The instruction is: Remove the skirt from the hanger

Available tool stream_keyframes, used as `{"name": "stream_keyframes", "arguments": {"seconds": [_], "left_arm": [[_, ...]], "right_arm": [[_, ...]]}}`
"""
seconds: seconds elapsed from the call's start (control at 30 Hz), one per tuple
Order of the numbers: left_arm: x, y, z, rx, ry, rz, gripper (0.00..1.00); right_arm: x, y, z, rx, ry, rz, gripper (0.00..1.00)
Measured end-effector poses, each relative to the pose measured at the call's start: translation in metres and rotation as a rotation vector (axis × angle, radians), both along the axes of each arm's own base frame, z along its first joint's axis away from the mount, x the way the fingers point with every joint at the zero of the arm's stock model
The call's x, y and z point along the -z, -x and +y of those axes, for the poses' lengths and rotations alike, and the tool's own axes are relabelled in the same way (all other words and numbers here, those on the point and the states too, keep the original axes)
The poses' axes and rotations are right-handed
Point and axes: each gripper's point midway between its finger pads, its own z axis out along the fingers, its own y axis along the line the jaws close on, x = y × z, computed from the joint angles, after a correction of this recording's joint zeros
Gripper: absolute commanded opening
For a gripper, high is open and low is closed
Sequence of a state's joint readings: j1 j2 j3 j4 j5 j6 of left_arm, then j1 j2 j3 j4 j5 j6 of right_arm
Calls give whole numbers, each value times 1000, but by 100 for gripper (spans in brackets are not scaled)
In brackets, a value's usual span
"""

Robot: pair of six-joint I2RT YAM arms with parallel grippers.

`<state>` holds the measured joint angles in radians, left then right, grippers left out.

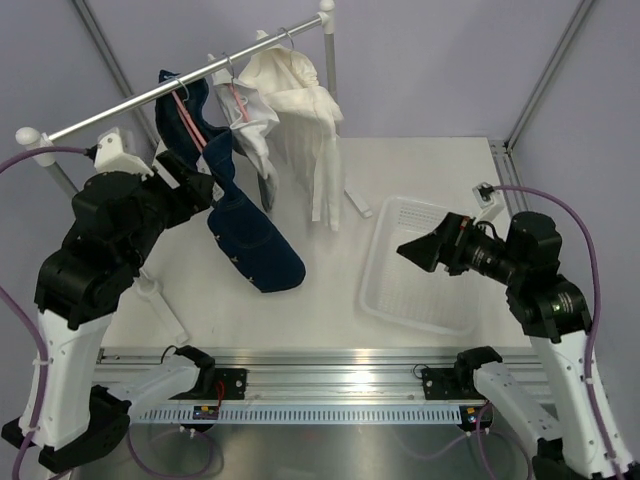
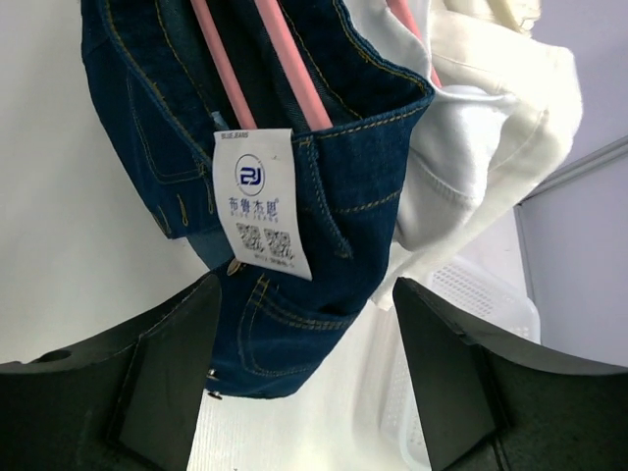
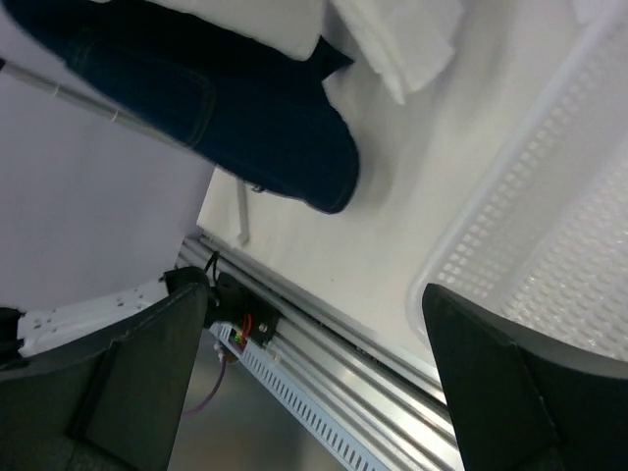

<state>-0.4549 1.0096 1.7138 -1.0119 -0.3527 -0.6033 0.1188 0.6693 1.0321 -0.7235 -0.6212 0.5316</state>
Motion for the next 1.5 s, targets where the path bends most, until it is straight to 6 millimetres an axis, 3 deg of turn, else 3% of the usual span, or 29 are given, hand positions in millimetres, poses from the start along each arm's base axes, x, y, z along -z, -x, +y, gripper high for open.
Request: {"name": "stream_keyframes", "arguments": {"seconds": [0.2, 0.33, 0.47, 0.7, 0.9, 1.17, 1.37, 1.5], "left_arm": [[-9, 35, 17, -14, 56, -54, 77], [8, 49, 31, -63, 60, -32, 77], [48, 54, 39, -107, 25, 58, 78], [115, 59, 45, -141, -47, 212, 83], [128, 66, 48, -147, -39, 219, 83], [145, 67, 48, -147, -54, 246, 84], [144, 67, 49, -145, -51, 238, 85], [142, 70, 50, -144, -45, 226, 85]], "right_arm": [[-67, -8, 69, -191, 69, -104, 99], [-99, -25, 125, -263, 101, -201, 97], [-90, -44, 173, -315, 166, -250, 93], [-87, -76, 231, -337, 247, -387, 87], [-97, -84, 275, -373, 247, -505, 79], [-103, -93, 313, -397, 234, -566, 72], [-110, -108, 337, -390, 233, -605, 68], [-107, -121, 352, -383, 255, -636, 59]]}}
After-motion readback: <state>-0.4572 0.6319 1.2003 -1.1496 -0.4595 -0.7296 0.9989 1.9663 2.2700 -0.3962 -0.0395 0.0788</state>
